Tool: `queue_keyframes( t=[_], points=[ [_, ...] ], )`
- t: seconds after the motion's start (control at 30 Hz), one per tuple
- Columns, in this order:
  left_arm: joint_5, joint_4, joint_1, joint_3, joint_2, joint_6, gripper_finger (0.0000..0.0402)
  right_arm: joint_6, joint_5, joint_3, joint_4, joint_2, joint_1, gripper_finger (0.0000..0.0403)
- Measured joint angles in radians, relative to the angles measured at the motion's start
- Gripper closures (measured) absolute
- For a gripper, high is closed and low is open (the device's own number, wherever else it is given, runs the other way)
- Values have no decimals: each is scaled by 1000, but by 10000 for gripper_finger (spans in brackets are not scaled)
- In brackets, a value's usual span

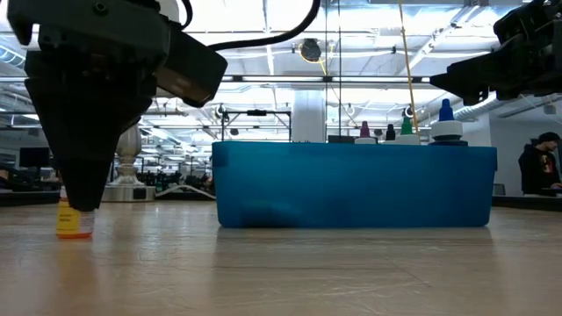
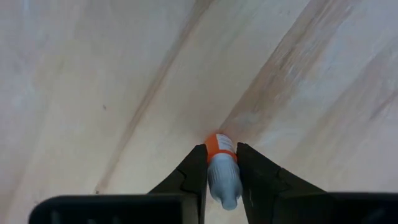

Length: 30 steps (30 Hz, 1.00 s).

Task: Pick & Place food coloring
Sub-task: Put the small orange food coloring bottle into the blue bin

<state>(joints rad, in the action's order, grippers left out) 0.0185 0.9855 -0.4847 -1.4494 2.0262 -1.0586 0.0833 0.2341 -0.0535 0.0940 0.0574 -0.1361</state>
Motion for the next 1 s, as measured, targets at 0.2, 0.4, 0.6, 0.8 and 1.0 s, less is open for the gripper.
queue_keyframes(
  t=[0.2,0.4,0.6,0.8,1.0],
  points=[
    [-69,16,18,-14,-13,64,334,0,0,0,0,0,0,190],
    [-134,109,42,-167,-20,154,334,0,0,0,0,0,0,190],
    [-316,61,79,-411,-21,481,334,0,0,0,0,0,0,190],
    [-300,-148,195,-507,-17,788,334,0,0,0,0,0,0,190],
    [-187,-141,350,-470,60,802,334,0,0,0,0,0,0,190]
  ],
)
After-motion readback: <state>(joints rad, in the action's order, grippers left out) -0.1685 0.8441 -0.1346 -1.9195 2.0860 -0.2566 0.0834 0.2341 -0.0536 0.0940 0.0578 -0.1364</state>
